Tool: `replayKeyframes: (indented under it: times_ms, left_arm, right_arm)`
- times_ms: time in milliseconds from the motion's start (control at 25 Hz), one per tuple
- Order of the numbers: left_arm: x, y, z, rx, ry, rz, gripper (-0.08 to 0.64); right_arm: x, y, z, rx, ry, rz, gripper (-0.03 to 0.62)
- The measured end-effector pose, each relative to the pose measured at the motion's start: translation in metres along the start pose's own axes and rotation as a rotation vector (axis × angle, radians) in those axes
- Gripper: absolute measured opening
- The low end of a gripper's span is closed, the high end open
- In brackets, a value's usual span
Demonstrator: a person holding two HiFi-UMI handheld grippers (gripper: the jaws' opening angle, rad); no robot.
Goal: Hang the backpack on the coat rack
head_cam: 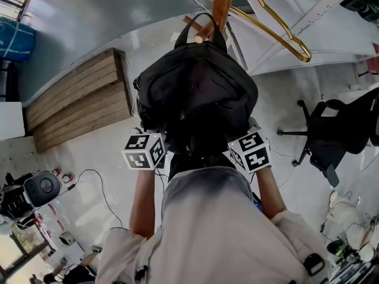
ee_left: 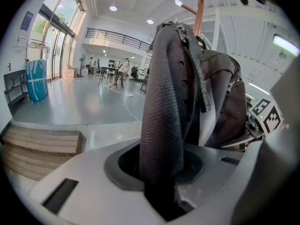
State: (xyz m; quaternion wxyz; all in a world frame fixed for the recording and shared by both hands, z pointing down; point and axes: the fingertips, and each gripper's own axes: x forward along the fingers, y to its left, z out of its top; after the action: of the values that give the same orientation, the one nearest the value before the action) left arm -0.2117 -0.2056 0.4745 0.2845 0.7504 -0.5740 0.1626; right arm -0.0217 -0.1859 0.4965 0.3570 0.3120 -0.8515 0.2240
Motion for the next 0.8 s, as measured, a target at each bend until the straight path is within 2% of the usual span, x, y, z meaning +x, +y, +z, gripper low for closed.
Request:
replayKeyframes:
  times_ms: [800]
  left_arm:
    - [0.018, 0.002, -0.001, 0.003, 0.031, -0.018, 0.101]
  right_arm:
    - [0.012, -0.009, -0.004, 0.040, 0.020, -0.001, 0.133]
